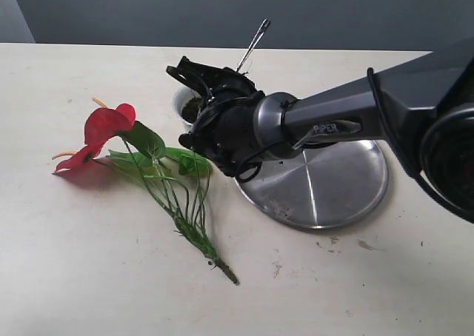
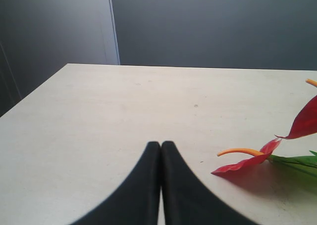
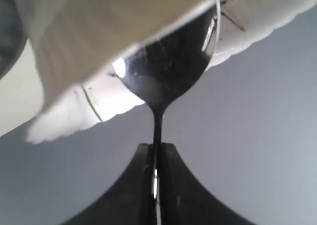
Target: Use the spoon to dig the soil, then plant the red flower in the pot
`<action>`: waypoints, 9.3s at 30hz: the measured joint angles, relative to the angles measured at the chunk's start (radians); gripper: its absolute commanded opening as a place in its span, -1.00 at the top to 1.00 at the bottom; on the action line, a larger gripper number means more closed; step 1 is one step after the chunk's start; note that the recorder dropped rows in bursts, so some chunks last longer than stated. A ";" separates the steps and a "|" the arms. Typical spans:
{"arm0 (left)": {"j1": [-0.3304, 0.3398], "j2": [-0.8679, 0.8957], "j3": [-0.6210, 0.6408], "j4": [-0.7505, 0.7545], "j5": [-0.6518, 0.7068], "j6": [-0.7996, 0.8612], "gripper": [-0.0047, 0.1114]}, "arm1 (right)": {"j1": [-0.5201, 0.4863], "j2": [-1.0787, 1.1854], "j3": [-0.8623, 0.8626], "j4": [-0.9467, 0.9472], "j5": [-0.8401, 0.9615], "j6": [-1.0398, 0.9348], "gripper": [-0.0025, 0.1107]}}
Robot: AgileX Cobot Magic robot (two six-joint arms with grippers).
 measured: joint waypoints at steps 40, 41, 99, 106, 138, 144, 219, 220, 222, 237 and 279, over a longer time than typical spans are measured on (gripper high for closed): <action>0.000 0.000 0.000 0.000 0.000 0.000 0.91 | 0.046 0.081 -0.079 0.008 0.101 -0.008 0.97; 0.000 0.000 0.000 0.000 0.000 0.000 0.91 | 0.047 0.081 -0.079 0.008 0.108 -0.008 0.97; 0.000 0.000 0.000 0.000 0.000 0.000 0.91 | -0.439 -0.170 -0.206 1.645 0.202 0.195 0.97; 0.000 0.000 0.000 0.000 0.000 0.000 0.91 | -0.439 -0.041 -0.206 1.693 0.225 0.167 0.97; 0.000 0.000 0.000 0.000 0.000 0.000 0.91 | -0.395 -0.170 -0.160 2.221 0.274 -0.102 0.71; 0.000 0.000 0.000 0.000 0.000 0.000 0.91 | -0.301 -0.243 0.005 2.341 0.220 -0.208 0.71; 0.000 0.000 0.000 0.000 0.000 0.000 0.91 | -0.101 -0.293 0.265 2.787 -0.440 -0.567 -0.10; 0.000 0.000 0.000 0.000 0.000 0.000 0.91 | -0.101 -0.288 0.260 2.789 -0.437 -0.567 -0.10; 0.000 0.000 0.000 0.000 0.000 0.000 0.91 | -0.101 -0.274 0.243 2.805 -0.427 -0.580 -0.10; 0.000 0.000 0.000 0.000 0.000 0.000 0.91 | -0.101 -0.182 0.176 2.841 -0.389 -0.598 0.71; 0.000 0.000 0.000 0.000 0.000 0.000 0.91 | -0.252 -0.569 0.097 3.482 -0.661 -1.622 0.97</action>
